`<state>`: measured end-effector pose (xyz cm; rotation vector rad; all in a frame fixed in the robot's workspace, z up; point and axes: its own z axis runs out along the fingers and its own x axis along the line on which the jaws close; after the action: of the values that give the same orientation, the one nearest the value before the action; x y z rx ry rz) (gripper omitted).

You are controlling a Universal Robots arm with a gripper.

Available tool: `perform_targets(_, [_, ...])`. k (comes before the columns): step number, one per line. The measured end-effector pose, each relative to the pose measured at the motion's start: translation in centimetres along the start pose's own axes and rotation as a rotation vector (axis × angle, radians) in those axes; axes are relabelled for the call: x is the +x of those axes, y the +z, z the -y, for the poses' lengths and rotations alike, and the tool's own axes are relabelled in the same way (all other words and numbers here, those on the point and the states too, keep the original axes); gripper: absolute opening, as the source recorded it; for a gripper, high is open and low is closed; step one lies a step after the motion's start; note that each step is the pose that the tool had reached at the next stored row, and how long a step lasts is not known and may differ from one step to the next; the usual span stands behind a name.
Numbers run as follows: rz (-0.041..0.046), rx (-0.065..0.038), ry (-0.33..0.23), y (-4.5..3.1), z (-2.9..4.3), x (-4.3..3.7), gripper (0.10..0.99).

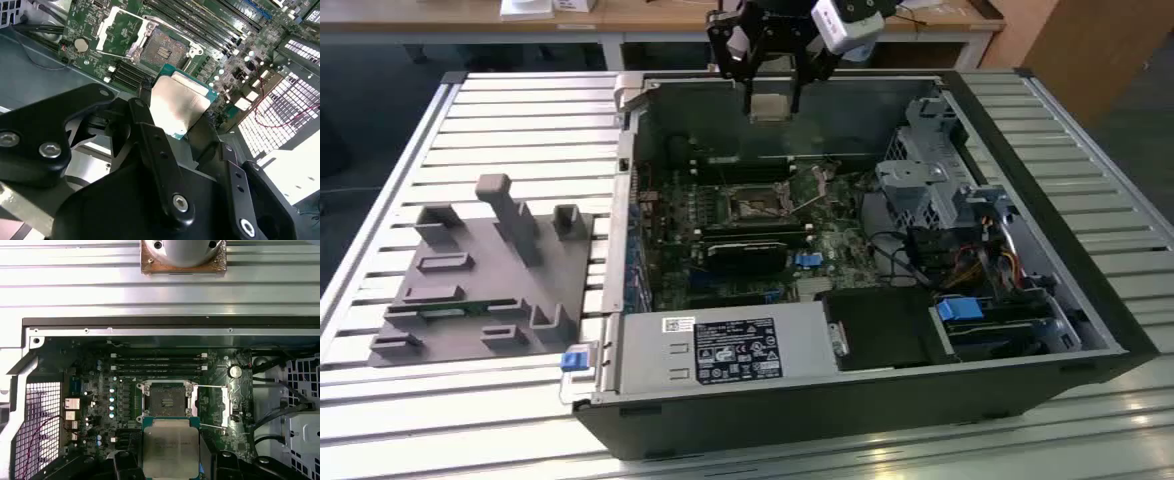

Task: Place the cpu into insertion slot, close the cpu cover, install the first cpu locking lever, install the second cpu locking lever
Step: 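Place the cpu into insertion slot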

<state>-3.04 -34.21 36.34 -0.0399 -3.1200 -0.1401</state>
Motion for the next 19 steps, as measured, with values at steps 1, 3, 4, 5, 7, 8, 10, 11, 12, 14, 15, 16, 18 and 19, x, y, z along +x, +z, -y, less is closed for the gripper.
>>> perform_targets(1, [0.0000,0.000,0.000,0.00,0.00,0.00,0.541])
perform_targets(3, [0.0000,0.000,0.000,0.00,0.00,0.00,0.541])
perform_targets(4, [0.0000,0.000,0.000,0.00,0.00,0.00,0.541])
perform_targets(5, [0.0001,0.000,0.002,0.00,0.00,0.00,0.541])
perform_targets(7, [0.0011,0.000,0.012,0.00,0.00,0.00,0.541])
perform_targets(8, [0.0019,0.000,0.022,0.01,0.00,0.00,0.541])
perform_targets(10, [0.0044,-0.001,0.049,0.02,0.00,0.00,0.541])
perform_targets(11, [0.0056,-0.001,0.063,0.03,0.00,0.00,0.541])
perform_targets(12, [0.0069,-0.002,0.077,0.03,0.00,0.00,0.541])
perform_targets(14, [0.0096,-0.002,0.107,0.05,0.00,0.00,0.541])
perform_targets(15, [0.0109,-0.002,0.121,0.05,0.00,0.00,0.541])
perform_targets(16, [0.0120,-0.003,0.135,0.06,0.00,0.00,0.541])
perform_targets(18, [0.0142,-0.003,0.158,0.07,0.00,0.00,0.541])
perform_targets(19, [0.0152,-0.003,0.170,0.07,0.00,0.00,0.541])
